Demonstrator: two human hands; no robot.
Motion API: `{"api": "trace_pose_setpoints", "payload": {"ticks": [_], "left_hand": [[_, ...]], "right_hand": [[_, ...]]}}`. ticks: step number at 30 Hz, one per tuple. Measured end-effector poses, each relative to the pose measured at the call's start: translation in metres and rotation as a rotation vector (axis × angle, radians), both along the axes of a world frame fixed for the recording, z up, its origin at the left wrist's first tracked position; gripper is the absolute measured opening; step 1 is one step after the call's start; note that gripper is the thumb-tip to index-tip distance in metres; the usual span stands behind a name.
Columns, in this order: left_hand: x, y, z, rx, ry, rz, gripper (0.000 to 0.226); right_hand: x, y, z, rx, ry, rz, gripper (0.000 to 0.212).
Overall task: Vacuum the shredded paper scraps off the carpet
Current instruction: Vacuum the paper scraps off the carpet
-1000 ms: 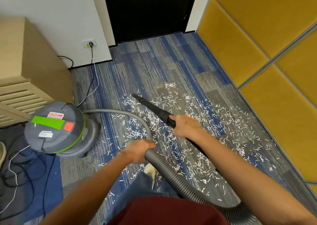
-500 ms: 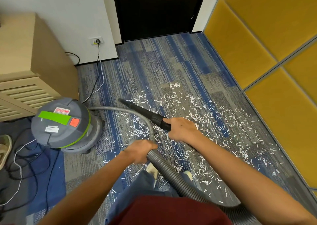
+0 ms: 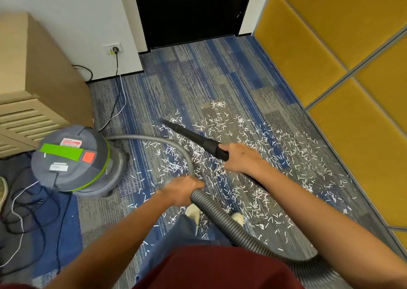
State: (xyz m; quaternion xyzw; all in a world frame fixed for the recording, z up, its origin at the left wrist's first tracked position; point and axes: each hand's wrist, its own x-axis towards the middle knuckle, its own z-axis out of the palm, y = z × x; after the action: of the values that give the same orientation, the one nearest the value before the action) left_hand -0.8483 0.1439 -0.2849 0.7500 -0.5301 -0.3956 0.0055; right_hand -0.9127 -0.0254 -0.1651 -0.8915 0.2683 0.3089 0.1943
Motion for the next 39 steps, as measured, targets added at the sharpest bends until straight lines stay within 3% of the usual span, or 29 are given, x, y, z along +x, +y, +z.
{"api": "trace_pose_setpoints", "payload": {"ticks": [15,24,39], "left_hand": [[-0.009,-0.001,-0.001,-0.022,-0.029,-0.045,0.029],[-0.011,0.007,-0.005,-0.044,0.004,-0.028,0.018],[-0.019,0.001,-0.005,-0.012,-0.040,-0.043,0.036]], "right_hand": [[-0.012,0.018,0.000,0.023,0.014,0.054,0.070],[-0.016,0.000,0.003,0.052,0.022,-0.059,0.068],[-0.034,-0.022,0.008,-0.054,0.007,-0.182,0.067]]}}
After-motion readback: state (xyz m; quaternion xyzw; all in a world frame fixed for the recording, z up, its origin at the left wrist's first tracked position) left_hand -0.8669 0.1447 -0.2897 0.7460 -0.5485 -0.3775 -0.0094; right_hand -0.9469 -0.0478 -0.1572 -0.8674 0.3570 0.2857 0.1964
